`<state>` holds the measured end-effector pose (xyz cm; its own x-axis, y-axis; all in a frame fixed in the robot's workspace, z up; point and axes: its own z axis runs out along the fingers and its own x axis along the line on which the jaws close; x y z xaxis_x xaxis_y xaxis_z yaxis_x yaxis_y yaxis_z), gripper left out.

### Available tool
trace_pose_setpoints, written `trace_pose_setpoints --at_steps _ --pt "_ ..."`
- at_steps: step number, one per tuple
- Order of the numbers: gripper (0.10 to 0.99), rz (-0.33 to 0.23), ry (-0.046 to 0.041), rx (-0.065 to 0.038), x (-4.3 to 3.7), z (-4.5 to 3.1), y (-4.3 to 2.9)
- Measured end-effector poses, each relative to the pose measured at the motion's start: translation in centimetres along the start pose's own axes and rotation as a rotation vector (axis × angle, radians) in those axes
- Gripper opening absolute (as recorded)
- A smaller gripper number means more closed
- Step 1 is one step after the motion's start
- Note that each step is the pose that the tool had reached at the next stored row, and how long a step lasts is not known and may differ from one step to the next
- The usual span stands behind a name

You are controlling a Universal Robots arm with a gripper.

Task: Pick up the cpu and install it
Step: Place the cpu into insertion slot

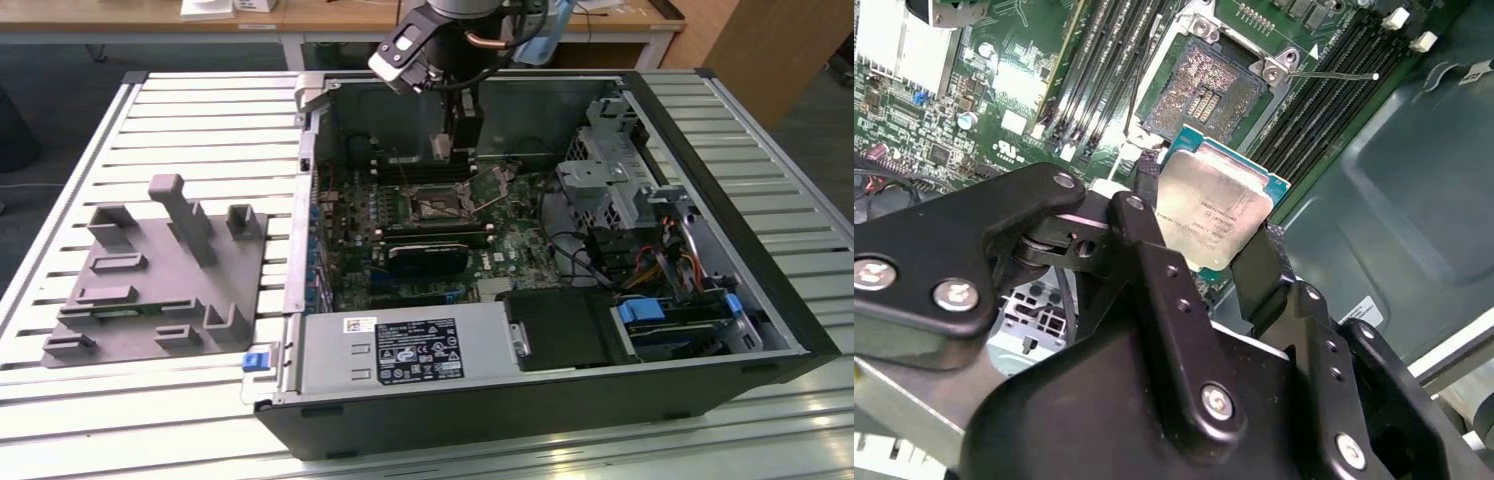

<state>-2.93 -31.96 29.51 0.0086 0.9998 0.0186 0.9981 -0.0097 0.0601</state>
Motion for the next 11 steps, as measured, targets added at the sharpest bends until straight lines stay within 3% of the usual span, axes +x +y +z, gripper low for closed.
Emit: trace_pose_setpoints --at_steps 11 --pt "0.541 -0.005 0.0001 0.0 -0.02 1.14 -0.07"
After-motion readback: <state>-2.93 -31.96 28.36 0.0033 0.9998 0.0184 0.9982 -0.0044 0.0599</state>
